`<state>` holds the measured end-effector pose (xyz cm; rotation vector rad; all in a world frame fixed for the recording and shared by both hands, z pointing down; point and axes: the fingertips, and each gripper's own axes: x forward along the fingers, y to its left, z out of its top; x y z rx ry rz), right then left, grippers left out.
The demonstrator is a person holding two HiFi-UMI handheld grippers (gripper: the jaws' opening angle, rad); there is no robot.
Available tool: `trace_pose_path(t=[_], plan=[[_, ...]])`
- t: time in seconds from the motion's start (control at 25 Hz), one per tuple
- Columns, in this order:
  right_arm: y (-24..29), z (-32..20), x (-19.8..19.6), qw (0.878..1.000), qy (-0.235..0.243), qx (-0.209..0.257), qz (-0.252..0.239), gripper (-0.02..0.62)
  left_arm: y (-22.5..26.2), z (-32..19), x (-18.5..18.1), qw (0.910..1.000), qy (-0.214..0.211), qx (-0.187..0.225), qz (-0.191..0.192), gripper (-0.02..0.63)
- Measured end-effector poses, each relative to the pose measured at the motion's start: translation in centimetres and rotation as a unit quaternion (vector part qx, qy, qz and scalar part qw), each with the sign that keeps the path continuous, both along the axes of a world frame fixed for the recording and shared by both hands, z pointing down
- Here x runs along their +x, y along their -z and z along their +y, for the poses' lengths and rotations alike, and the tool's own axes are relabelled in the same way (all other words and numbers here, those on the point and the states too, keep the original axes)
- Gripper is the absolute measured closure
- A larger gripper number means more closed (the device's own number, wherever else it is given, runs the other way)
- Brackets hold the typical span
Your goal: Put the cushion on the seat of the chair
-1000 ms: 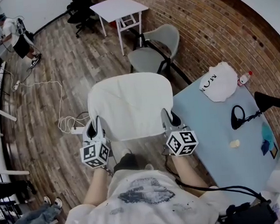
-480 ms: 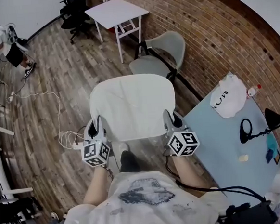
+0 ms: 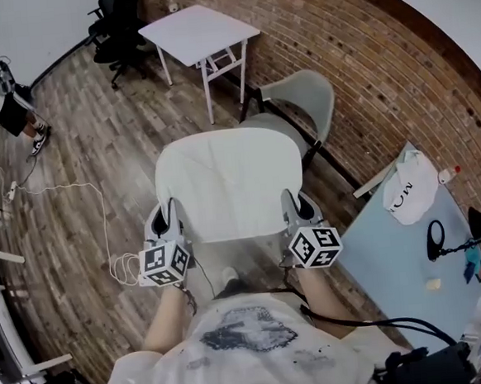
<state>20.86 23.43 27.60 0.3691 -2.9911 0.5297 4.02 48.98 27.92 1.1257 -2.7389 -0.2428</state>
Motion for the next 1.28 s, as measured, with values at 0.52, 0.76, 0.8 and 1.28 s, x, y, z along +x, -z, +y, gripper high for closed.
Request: trace_pose_path(t=[0.52,0.76,0.8,1.28], plan=[[-0.9,-5.4,-7.5,0.998,-0.070,-0.004,0.004,0.545,-0.9,-7.9,-11.0,0.9970,-0.076,-0.012,-0.003,0.554],[-2.8,-10.4,-10.3,0.994,-0.105,-0.017,0.004,0.545,-2.2,-14.3,-15.1,0.9931,-0.114,-0.030,-0.002,0.554],[-3.1,-11.4,-10.9,0.994,-0.112,-0.021,0.005,0.545,-2.4,-15.6,-15.9,0.9921,-0.121,-0.034,-0.001,0.554],[-4.8,-27.4,-16.2,0.977,-0.206,-0.046,0.019,0.545,-3.4,-36.9,-25.0,0.9738,-0.219,-0.063,0.004,0.554]])
